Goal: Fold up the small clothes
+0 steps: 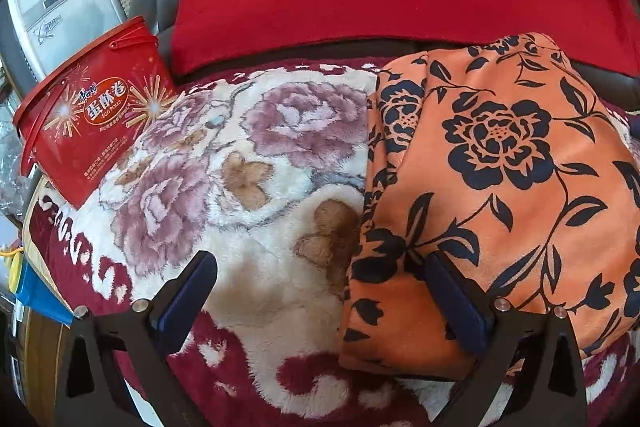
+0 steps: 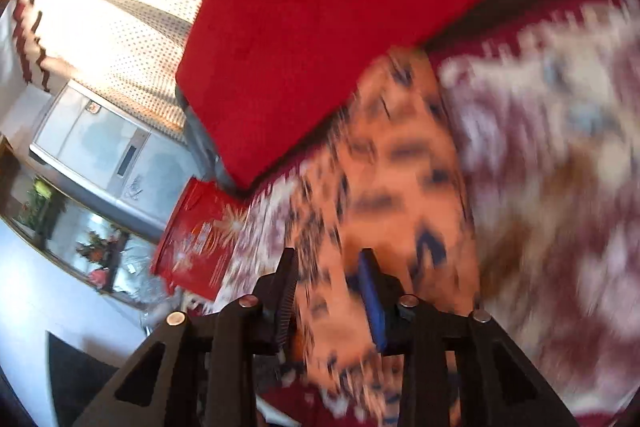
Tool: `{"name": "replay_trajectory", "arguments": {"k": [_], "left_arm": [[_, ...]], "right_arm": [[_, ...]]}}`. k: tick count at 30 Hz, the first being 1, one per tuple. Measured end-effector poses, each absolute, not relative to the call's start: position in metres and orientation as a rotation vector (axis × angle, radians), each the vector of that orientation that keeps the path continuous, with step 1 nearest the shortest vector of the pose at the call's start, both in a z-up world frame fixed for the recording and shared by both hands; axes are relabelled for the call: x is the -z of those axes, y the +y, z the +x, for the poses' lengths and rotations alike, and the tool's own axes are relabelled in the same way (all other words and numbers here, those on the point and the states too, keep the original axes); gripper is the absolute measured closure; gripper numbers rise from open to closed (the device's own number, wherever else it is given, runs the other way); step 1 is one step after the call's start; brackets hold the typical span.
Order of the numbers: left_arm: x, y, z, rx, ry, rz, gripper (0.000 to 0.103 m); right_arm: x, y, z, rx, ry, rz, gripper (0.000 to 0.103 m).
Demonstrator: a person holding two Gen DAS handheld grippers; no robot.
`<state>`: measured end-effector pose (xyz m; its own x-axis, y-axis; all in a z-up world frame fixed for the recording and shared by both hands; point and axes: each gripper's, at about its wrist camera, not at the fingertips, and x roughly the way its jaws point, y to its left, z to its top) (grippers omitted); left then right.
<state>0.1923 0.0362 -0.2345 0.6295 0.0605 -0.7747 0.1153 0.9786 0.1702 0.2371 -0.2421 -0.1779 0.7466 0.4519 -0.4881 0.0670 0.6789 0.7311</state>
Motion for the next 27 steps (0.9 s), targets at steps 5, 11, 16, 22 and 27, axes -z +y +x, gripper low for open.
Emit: {"name": "replay_trajectory", "arguments": {"k": [5,11,16,22,27], "left_arm": [[0.233,0.033,0.192,0.040,0.874,0.215,0.000],[0.230,0.029,0.189,0.053,0.854,0.229,0.000],[0.228,0.030,0.188,0.061,0.848,0.220,0.000],[0.228,0.029,0.187,0.061,0.845,0.219,0.000],[0.228,0.028,0.187,0.065,0.847,0.218,0.000]], "right_arm": [[0.179,-0.252,0.302,-0.125,0.875,0.714,0.065],[0.203,-0.254,0.329,-0.142,0.961,0.698,0.065],[0.199,-0.264,0.309,-0.171,0.920,0.645,0.065],[0.180,-0.265,0.264,-0.165,0.864,0.548,0.065],[0.195,-0.260,0.229,-0.154,0.864,0.479,0.063]]}}
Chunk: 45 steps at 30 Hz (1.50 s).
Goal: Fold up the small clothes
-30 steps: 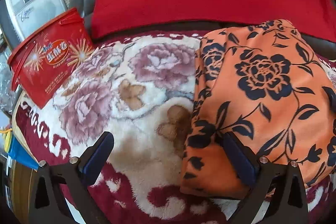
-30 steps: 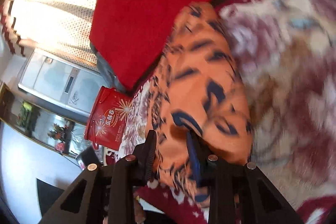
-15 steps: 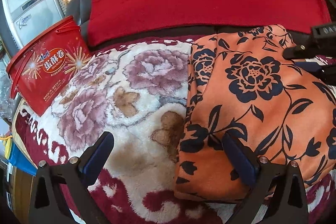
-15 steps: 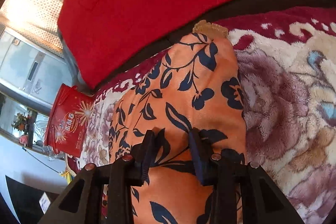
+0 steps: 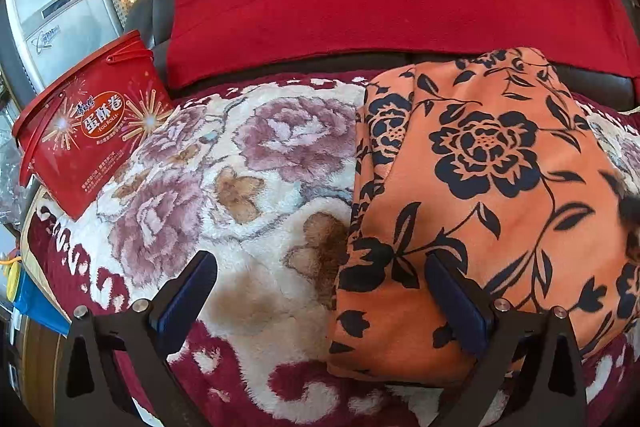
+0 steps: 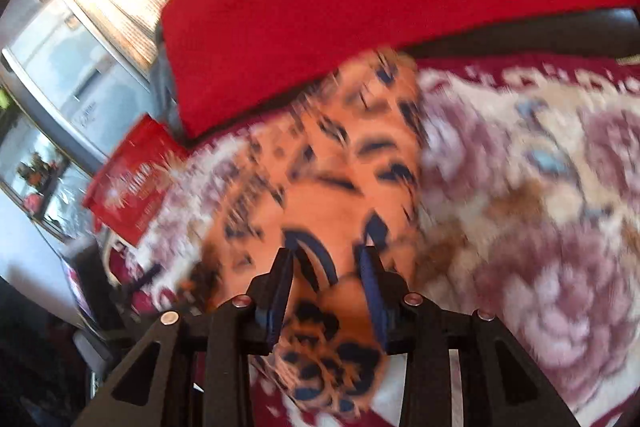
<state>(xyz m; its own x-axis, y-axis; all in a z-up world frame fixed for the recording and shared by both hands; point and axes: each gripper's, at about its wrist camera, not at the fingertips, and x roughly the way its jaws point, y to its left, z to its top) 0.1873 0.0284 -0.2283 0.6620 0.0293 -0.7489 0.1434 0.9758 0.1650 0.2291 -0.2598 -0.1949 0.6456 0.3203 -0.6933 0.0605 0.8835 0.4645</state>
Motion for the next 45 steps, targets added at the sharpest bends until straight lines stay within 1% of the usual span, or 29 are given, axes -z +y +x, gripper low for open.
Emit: {"name": "replay_trajectory", "arguments": {"k": [3,8,9,10,11,12,14,17,21,24,26,29,32,36,39,45], "left_arm": [[0.228,0.027,0.186,0.063,0.840,0.231,0.000],[0.228,0.028,0.186,0.065,0.845,0.225,0.000],[0.228,0.028,0.186,0.064,0.844,0.225,0.000],[0.228,0.027,0.186,0.062,0.844,0.227,0.000],[0.229,0.027,0.186,0.058,0.844,0.231,0.000],[0.229,0.027,0.186,0.057,0.846,0.232,0.000],[0.229,0.027,0.186,0.059,0.846,0.227,0.000],[0.230,0.025,0.186,0.055,0.845,0.234,0.000],[0.226,0.028,0.188,0.068,0.849,0.216,0.000],[0.217,0.045,0.195,0.112,0.857,0.109,0.000],[0.212,0.065,0.204,0.146,0.883,-0.015,0.000],[0.213,0.091,0.225,0.227,0.951,-0.206,0.000],[0.228,0.100,0.256,0.326,1.068,-0.324,0.000],[0.259,0.097,0.275,0.436,1.205,-0.485,0.000],[0.258,0.091,0.274,0.460,1.189,-0.477,0.000],[0.267,0.073,0.276,0.612,1.233,-0.589,0.000]], "right_arm": [[0.207,-0.256,0.222,-0.150,0.819,0.476,0.063],[0.214,-0.263,0.211,-0.142,0.804,0.506,0.063],[0.215,-0.262,0.209,-0.137,0.805,0.501,0.061],[0.215,-0.262,0.208,-0.131,0.811,0.497,0.057],[0.219,-0.262,0.208,-0.124,0.833,0.502,0.043],[0.229,-0.264,0.210,-0.120,0.884,0.540,0.034],[0.238,-0.270,0.206,-0.149,0.851,0.637,0.034],[0.233,-0.265,0.202,-0.156,0.828,0.580,0.034],[0.228,-0.273,0.201,-0.176,0.829,0.626,0.034],[0.209,-0.281,0.199,-0.167,0.792,0.637,0.033],[0.193,-0.287,0.199,-0.186,0.741,0.644,0.033],[0.183,-0.299,0.209,-0.223,0.719,0.690,0.028],[0.200,-0.313,0.234,-0.250,0.800,0.773,0.028],[0.234,-0.326,0.256,-0.297,0.900,0.977,0.027],[0.244,-0.326,0.262,-0.303,0.908,1.026,0.027],[0.245,-0.310,0.272,-0.341,0.903,1.016,0.027]]}}
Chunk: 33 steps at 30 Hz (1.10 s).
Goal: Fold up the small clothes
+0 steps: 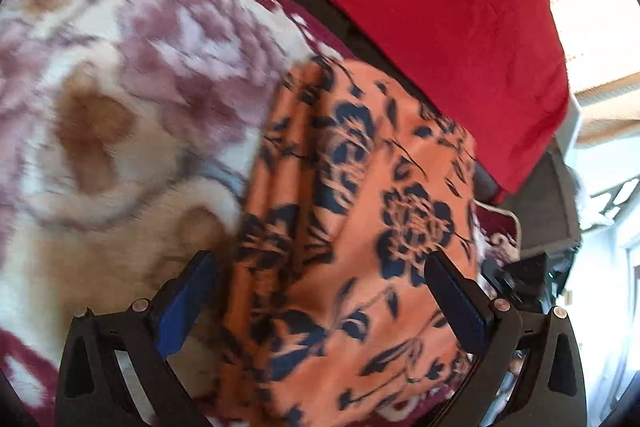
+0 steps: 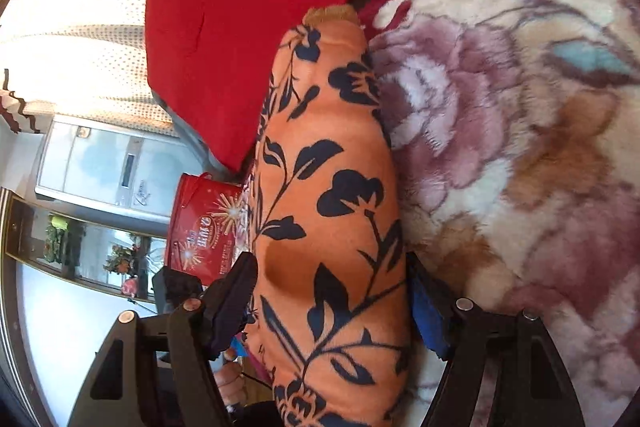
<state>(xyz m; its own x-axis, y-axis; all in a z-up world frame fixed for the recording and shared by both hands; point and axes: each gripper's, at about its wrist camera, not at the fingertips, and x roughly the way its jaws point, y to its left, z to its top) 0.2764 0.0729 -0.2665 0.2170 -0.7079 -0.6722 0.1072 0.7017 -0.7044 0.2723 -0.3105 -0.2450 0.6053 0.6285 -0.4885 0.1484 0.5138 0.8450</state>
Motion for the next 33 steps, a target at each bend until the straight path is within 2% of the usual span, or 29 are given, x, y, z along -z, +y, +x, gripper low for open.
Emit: {"name": "replay_trajectory", "arguments": {"k": [7,9,11,12,14,17,21,33], "left_arm": [[0.275,0.041,0.275,0.676,1.266,-0.620,0.001],[0.275,0.038,0.276,0.677,1.258,-0.639,0.008],[0.275,0.035,0.273,0.651,1.251,-0.615,0.028],[0.273,0.038,0.273,0.638,1.248,-0.604,0.033],[0.272,0.039,0.273,0.621,1.237,-0.596,0.050],[0.267,0.041,0.271,0.611,1.213,-0.591,0.058],[0.251,0.030,0.264,0.618,1.162,-0.535,0.063],[0.192,-0.017,0.225,0.821,1.016,-0.503,0.071]], "right_arm": [[0.242,-0.301,0.289,-0.324,0.864,0.975,0.027],[0.240,-0.297,0.293,-0.320,0.857,0.939,0.030],[0.238,-0.294,0.295,-0.311,0.851,0.899,0.034],[0.237,-0.293,0.296,-0.307,0.849,0.884,0.038],[0.235,-0.292,0.296,-0.311,0.843,0.875,0.044],[0.230,-0.290,0.295,-0.314,0.822,0.862,0.049],[0.217,-0.281,0.293,-0.324,0.783,0.833,0.055],[0.170,-0.319,0.249,-0.323,0.639,0.779,0.059]]}}
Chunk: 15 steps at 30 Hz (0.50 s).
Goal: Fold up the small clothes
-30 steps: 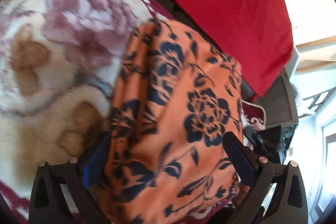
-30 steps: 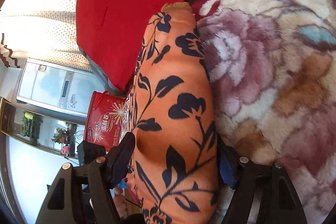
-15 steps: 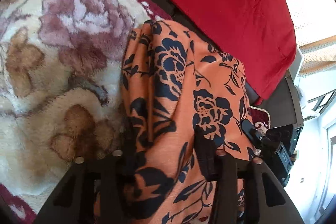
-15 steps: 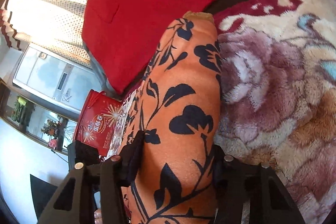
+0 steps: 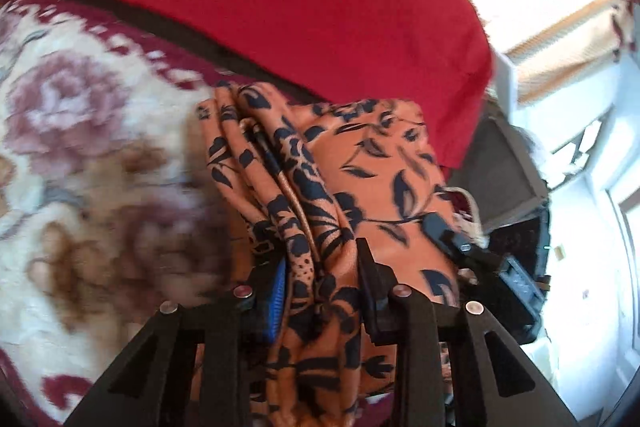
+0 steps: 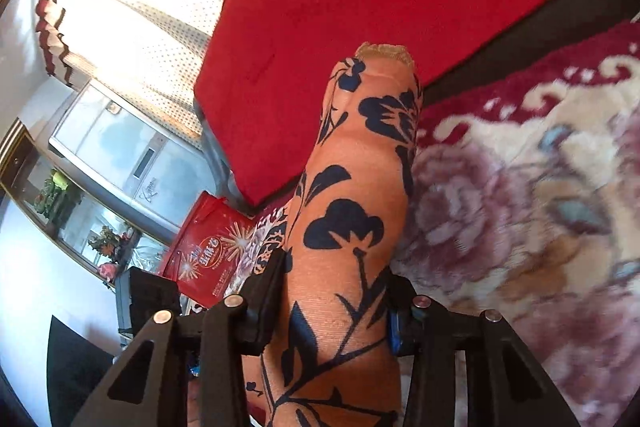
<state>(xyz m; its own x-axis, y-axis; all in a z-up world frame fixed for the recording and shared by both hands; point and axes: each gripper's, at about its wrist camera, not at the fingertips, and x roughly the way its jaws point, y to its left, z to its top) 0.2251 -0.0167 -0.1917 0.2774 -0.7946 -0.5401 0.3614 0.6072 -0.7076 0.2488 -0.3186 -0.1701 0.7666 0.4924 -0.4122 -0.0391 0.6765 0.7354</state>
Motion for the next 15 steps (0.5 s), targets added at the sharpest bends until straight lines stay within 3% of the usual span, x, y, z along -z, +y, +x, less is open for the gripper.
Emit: {"name": "replay_trajectory", "arguments": {"k": [8,15], "left_arm": [[0.182,-0.087,0.206,0.920,0.996,-0.407,0.071],[0.193,-0.103,0.211,0.785,1.031,-0.259,0.068]], "right_arm": [[0.157,-0.366,0.205,-0.281,0.595,0.757,0.060],[0.193,-0.406,0.202,-0.156,0.706,0.853,0.061]]}}
